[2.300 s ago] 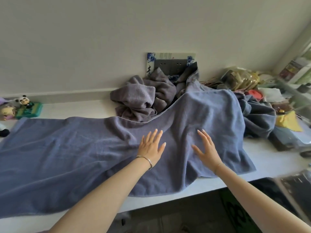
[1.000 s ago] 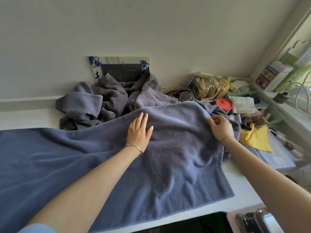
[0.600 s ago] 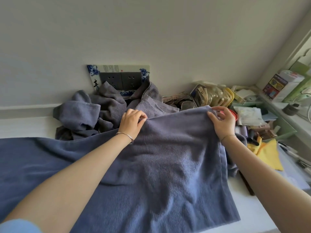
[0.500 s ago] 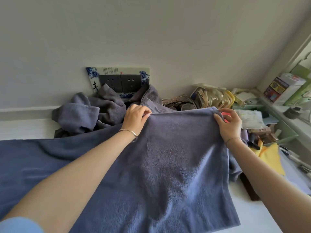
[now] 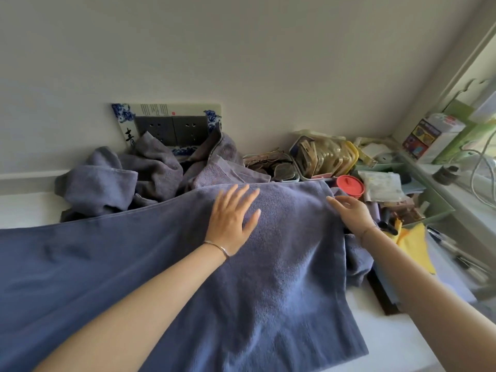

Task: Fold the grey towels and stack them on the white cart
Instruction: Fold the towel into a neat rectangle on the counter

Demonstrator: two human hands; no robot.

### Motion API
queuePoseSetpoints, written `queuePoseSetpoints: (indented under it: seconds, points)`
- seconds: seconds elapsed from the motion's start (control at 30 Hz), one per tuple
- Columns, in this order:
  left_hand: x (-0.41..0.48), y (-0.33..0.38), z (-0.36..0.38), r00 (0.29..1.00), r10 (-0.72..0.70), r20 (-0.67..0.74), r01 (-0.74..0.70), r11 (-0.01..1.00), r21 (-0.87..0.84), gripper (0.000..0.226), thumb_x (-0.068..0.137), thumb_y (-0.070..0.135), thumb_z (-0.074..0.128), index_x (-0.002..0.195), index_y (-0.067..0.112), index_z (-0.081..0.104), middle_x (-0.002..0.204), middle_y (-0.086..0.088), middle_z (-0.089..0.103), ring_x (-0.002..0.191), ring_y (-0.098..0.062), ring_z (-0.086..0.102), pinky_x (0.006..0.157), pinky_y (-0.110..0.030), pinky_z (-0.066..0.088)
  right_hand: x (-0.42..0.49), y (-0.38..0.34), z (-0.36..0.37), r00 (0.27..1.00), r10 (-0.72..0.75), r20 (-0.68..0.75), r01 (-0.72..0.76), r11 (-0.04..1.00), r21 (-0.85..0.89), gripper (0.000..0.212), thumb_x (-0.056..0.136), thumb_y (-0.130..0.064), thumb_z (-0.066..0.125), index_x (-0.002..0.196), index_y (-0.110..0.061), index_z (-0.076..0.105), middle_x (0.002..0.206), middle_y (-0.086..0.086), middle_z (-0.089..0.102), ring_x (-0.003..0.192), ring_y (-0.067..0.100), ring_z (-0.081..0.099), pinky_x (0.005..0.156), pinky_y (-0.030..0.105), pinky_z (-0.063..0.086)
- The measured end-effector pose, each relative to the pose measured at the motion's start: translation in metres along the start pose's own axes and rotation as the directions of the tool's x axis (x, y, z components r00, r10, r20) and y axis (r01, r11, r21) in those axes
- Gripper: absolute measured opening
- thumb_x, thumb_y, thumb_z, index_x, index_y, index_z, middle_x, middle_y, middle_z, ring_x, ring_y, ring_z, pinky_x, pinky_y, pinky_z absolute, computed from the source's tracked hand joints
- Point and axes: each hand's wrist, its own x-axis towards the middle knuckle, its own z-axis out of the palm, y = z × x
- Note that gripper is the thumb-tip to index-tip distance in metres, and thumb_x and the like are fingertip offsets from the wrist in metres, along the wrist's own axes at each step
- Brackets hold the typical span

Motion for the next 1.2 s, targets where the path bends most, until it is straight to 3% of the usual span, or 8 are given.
queuePoseSetpoints:
  seconds: [0.1, 0.27, 0.37, 0.47, 0.67, 0.93, 1.1, 1.2]
  points:
    - [-0.025, 0.009, 0.019, 0.970, -0.066, 0.235, 0.032, 0.989, 0.144, 0.075, 0.085, 0.074, 0.005, 0.148, 0.035, 0.008, 0.158, 0.000, 0.012, 0.145, -0.028, 0.009, 0.111, -0.054, -0.007, -0.009, 0.005, -0.008, 0.999, 0.021, 0.049, -0.025, 0.996, 0.083, 0.032, 0.084, -0.040, 0.066, 0.104, -0.014, 0.068, 0.093, 0.003, 0.068, 0.094, 0.022, 0.063, 0.086, 0.041, 0.054]
    - [-0.023, 0.006, 0.030, 0.897, -0.188, 0.399, 0.113, 0.972, 0.204, 0.091, 0.062, 0.085, -0.017, 0.142, 0.042, -0.019, 0.156, 0.007, -0.021, 0.143, -0.025, -0.021, 0.109, -0.055, -0.018, -0.027, 0.004, -0.013, 0.957, 0.069, 0.280, -0.072, 0.997, -0.002, 0.026, 0.091, -0.036, 0.058, 0.093, -0.011, 0.065, 0.074, -0.001, 0.059, 0.069, 0.009, 0.055, 0.057, 0.019, 0.048]
    - [-0.020, 0.012, 0.025, 0.906, -0.198, 0.373, 0.148, 0.976, 0.158, 0.087, 0.068, 0.079, -0.010, 0.146, 0.040, -0.012, 0.157, 0.007, -0.018, 0.143, -0.024, -0.020, 0.109, -0.052, -0.018, -0.033, 0.010, -0.014, 0.950, 0.030, 0.310, 0.023, 0.986, -0.167, 0.041, 0.091, -0.035, 0.058, 0.094, 0.006, 0.061, 0.070, 0.014, 0.057, 0.066, 0.024, 0.057, 0.057, 0.034, 0.052]
    - [-0.035, 0.017, 0.017, 0.945, -0.169, 0.279, 0.163, 0.986, 0.045, 0.085, 0.073, 0.078, -0.014, 0.146, 0.037, -0.006, 0.159, 0.003, -0.004, 0.145, -0.025, -0.009, 0.113, -0.048, -0.012, -0.037, 0.012, -0.018, 0.951, -0.108, 0.289, 0.186, 0.948, -0.258, 0.030, 0.092, -0.025, 0.058, 0.097, 0.004, 0.061, 0.080, 0.021, 0.067, 0.077, 0.037, 0.063, 0.070, 0.042, 0.052]
    - [-0.080, 0.028, -0.008, 0.960, -0.197, 0.197, 0.238, 0.947, -0.215, 0.081, 0.080, 0.076, -0.005, 0.147, 0.031, 0.003, 0.157, 0.006, 0.011, 0.146, -0.018, 0.000, 0.115, -0.037, -0.006, -0.067, -0.038, -0.021, 0.896, -0.170, 0.411, 0.139, 0.985, 0.105, 0.028, 0.098, -0.014, 0.046, 0.124, -0.011, 0.056, 0.097, 0.007, 0.073, 0.090, 0.019, 0.070, 0.077, 0.031, 0.058]
    - [-0.142, -0.023, -0.067, 0.907, -0.325, 0.267, 0.416, 0.792, -0.446, 0.078, 0.079, 0.070, 0.015, 0.148, 0.033, 0.009, 0.146, 0.023, 0.014, 0.143, -0.009, 0.008, 0.117, -0.025, 0.007, -0.124, -0.123, 0.045, 0.809, -0.260, 0.527, 0.047, 0.923, 0.382, 0.031, 0.100, -0.011, 0.041, 0.127, -0.019, 0.054, 0.123, 0.014, 0.061, 0.111, 0.025, 0.056, 0.108, 0.051, 0.036]
    - [-0.197, -0.104, -0.116, 0.834, -0.491, 0.253, 0.552, 0.749, -0.365, 0.059, 0.096, 0.055, 0.025, 0.147, 0.026, 0.022, 0.154, 0.006, 0.024, 0.144, -0.018, 0.012, 0.117, -0.030, 0.010, -0.172, -0.177, 0.134, 0.735, -0.308, 0.604, 0.029, 0.905, 0.425, 0.029, 0.100, -0.014, 0.041, 0.112, -0.032, 0.059, 0.130, 0.016, 0.055, 0.123, 0.027, 0.046, 0.109, 0.057, 0.027]
    - [-0.237, -0.162, -0.142, 0.742, -0.619, 0.257, 0.669, 0.706, -0.231, 0.048, 0.101, 0.034, 0.028, 0.147, 0.023, 0.025, 0.154, 0.003, 0.025, 0.144, -0.023, 0.014, 0.116, -0.037, 0.010, -0.202, -0.206, 0.196, 0.664, -0.319, 0.676, -0.030, 0.892, 0.450, 0.027, 0.094, -0.023, 0.048, 0.109, -0.040, 0.063, 0.109, 0.007, 0.053, 0.102, 0.025, 0.041, 0.083, 0.038, 0.036]
